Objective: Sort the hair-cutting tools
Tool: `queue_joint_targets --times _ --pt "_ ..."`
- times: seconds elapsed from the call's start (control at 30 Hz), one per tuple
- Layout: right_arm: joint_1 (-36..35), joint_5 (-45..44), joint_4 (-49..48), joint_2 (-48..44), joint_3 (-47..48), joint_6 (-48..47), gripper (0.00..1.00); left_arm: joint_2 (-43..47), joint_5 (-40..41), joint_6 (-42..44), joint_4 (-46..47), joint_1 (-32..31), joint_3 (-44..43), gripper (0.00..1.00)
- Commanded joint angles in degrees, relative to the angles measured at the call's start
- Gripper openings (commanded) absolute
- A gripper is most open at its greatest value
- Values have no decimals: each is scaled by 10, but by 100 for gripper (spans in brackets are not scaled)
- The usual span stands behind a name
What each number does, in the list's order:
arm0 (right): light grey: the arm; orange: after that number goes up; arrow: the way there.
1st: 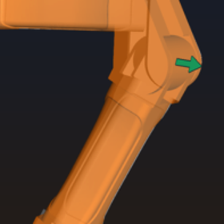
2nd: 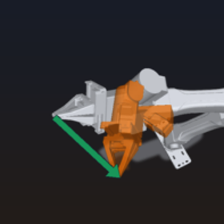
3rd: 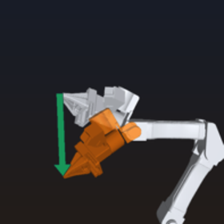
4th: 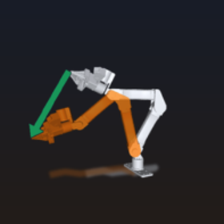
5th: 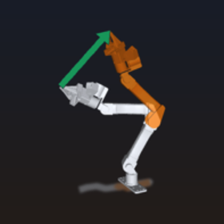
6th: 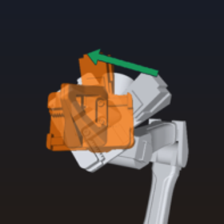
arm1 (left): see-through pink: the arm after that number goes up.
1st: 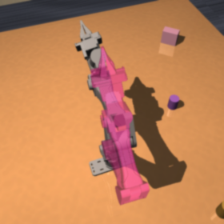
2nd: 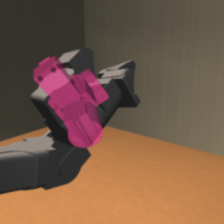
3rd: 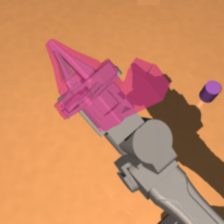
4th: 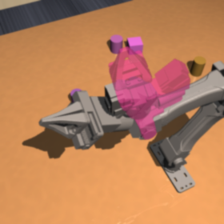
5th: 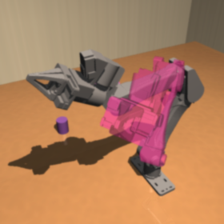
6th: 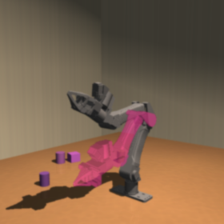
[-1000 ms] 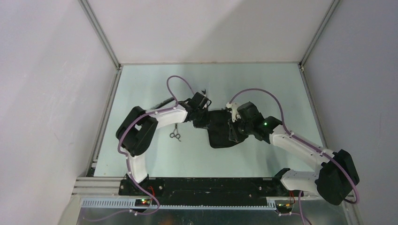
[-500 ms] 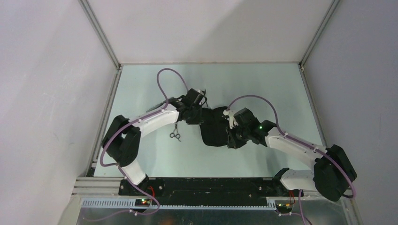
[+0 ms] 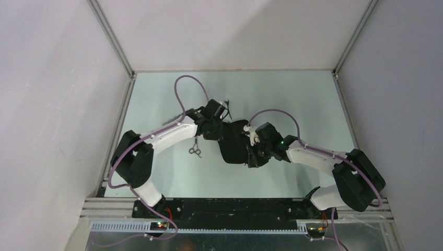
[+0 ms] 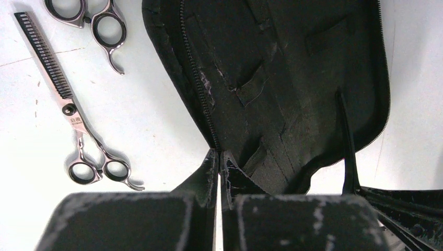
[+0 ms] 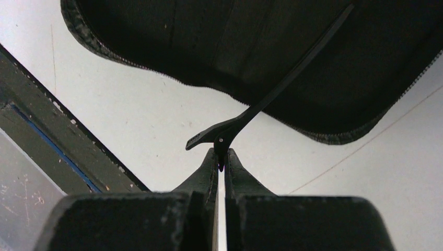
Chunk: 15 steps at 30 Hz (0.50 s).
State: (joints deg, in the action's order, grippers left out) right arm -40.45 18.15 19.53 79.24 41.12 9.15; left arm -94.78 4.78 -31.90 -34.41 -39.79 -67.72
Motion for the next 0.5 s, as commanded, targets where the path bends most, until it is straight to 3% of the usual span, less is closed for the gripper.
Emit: queue_joint_targets --times 0.0,0.47 --pt "14 21 -59 14 3 -13 0 23 4 29 -11 -3 -20 0" --pt "54 53 -56 110 78 -69 0 21 -11 63 -31 -3 -34 0"
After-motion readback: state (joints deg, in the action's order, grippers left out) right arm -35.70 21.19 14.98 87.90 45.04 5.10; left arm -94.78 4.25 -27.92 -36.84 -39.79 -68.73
